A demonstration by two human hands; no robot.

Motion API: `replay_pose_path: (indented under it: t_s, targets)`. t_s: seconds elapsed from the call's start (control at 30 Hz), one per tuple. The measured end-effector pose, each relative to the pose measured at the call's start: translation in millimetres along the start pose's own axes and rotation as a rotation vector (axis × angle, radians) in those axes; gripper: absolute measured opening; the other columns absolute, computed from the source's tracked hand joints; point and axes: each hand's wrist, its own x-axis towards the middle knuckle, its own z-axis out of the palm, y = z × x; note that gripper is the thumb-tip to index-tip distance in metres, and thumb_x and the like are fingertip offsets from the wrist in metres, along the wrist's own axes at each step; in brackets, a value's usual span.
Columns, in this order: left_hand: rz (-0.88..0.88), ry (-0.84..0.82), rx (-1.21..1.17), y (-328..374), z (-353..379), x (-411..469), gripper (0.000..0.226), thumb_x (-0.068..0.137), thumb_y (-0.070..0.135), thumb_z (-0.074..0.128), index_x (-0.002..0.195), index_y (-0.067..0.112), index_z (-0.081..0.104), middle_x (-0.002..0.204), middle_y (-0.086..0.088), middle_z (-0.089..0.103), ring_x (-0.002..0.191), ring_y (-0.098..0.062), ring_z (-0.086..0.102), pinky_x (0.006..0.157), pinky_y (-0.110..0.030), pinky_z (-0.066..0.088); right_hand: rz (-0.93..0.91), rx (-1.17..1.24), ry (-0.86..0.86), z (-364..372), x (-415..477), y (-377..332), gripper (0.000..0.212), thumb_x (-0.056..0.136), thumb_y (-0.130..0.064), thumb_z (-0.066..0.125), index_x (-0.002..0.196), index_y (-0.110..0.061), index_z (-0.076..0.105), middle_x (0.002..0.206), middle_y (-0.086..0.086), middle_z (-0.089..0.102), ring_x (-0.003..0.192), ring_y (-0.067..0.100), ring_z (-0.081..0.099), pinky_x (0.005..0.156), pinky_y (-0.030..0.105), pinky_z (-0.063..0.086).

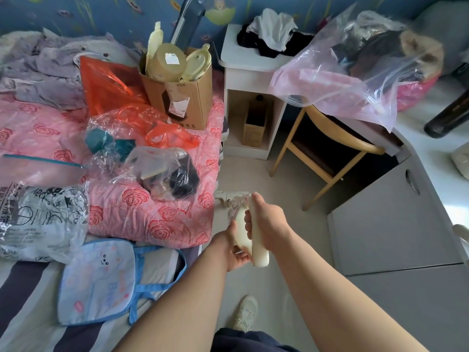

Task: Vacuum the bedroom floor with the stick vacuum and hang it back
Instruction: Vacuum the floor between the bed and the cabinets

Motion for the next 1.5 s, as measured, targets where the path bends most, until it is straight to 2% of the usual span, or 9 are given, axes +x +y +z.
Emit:
replay_pose_path:
  t_s: [0.13, 0.43, 0.57, 0.8, 0.9, 1.1, 1.23, 1.37, 1.5]
  targets:
    - [-0.014, 0.009, 0.013, -1, 1, -3, 0.043, 0.101, 0.042, 0.046, 0.087, 0.003, 0.056, 0.089, -0.019, 0.061, 0.079, -0.031, 0.060, 0.093, -0.050, 0.049, -0.001, -0.014, -0.012, -2, 1, 2, 0.036, 0.090, -0.032, 0.055, 0.062, -0.010, 0.050, 0.051, 0.004, 0.047, 0.039, 0.019, 0.038, 0.045, 0.021, 0.031]
    - [-0.058, 0.000, -0.005, -15, -11, -16, 0.042, 0.099, 0.044, 0.052, 0.094, 0.002, 0.057, 0.093, -0.021, 0.063, 0.081, -0.032, 0.064, 0.067, -0.047, 0.053, -0.016, -0.050, -0.049, -6, -16, 18, 0.036, 0.090, -0.033, 0.056, 0.063, -0.009, 0.053, 0.053, 0.004, 0.050, 0.042, 0.020, 0.042, 0.048, 0.024, 0.034]
    - [-0.077, 0.006, 0.021, -23, -20, -27, 0.039, 0.099, 0.043, 0.052, 0.095, 0.004, 0.057, 0.093, -0.021, 0.063, 0.081, -0.031, 0.064, 0.069, -0.047, 0.054, -0.015, -0.051, -0.052, -5, -28, 28, 0.035, 0.091, -0.034, 0.056, 0.066, -0.009, 0.053, 0.052, 0.003, 0.049, 0.042, 0.019, 0.042, 0.048, 0.023, 0.034]
    - [-0.098, -0.004, 0.022, -43, -42, -49, 0.035, 0.099, 0.042, 0.050, 0.098, 0.007, 0.057, 0.096, -0.020, 0.062, 0.080, -0.030, 0.064, 0.063, -0.046, 0.053, -0.004, -0.042, -0.068, -4, -54, 56, 0.035, 0.092, -0.036, 0.056, 0.069, -0.008, 0.054, 0.050, 0.002, 0.049, 0.039, 0.017, 0.041, 0.045, 0.021, 0.034]
    - [-0.114, -0.021, 0.029, -54, -52, -57, 0.034, 0.100, 0.040, 0.049, 0.102, 0.007, 0.059, 0.095, -0.019, 0.062, 0.081, -0.030, 0.064, 0.066, -0.047, 0.054, -0.012, -0.060, -0.071, -6, -67, 72, 0.035, 0.091, -0.036, 0.056, 0.070, -0.008, 0.055, 0.052, 0.002, 0.049, 0.039, 0.017, 0.042, 0.045, 0.020, 0.035]
    - [-0.186, -0.023, 0.066, -71, -66, -71, 0.034, 0.097, 0.039, 0.051, 0.092, 0.006, 0.059, 0.091, -0.018, 0.061, 0.083, -0.030, 0.062, 0.068, -0.047, 0.054, -0.029, -0.070, -0.057, -12, -86, 97, 0.035, 0.090, -0.036, 0.058, 0.069, -0.008, 0.057, 0.051, 0.001, 0.050, 0.039, 0.017, 0.042, 0.044, 0.020, 0.034]
    - [-0.220, -0.043, 0.066, -80, -72, -73, 0.036, 0.094, 0.042, 0.054, 0.098, 0.007, 0.061, 0.097, -0.017, 0.062, 0.091, -0.031, 0.064, 0.070, -0.047, 0.056, -0.031, -0.074, -0.046, -16, -95, 107, 0.036, 0.091, -0.037, 0.056, 0.073, -0.006, 0.058, 0.055, 0.003, 0.050, 0.042, 0.019, 0.042, 0.045, 0.021, 0.034]
    - [-0.238, -0.069, 0.022, -87, -77, -69, 0.051, 0.093, 0.052, 0.053, 0.118, 0.009, 0.062, 0.112, -0.016, 0.066, 0.098, -0.032, 0.067, 0.068, -0.050, 0.059, -0.038, -0.091, -0.043, -18, -100, 110, 0.034, 0.088, -0.037, 0.056, 0.073, -0.007, 0.059, 0.057, 0.003, 0.051, 0.044, 0.019, 0.043, 0.047, 0.022, 0.034]
    - [-0.230, -0.073, 0.028, -87, -78, -70, 0.054, 0.093, 0.055, 0.053, 0.116, 0.007, 0.061, 0.114, -0.018, 0.066, 0.100, -0.034, 0.067, 0.071, -0.053, 0.056, -0.041, -0.088, -0.038, -18, -101, 110, 0.034, 0.090, -0.037, 0.054, 0.074, -0.006, 0.058, 0.060, 0.005, 0.051, 0.045, 0.020, 0.042, 0.048, 0.023, 0.034]
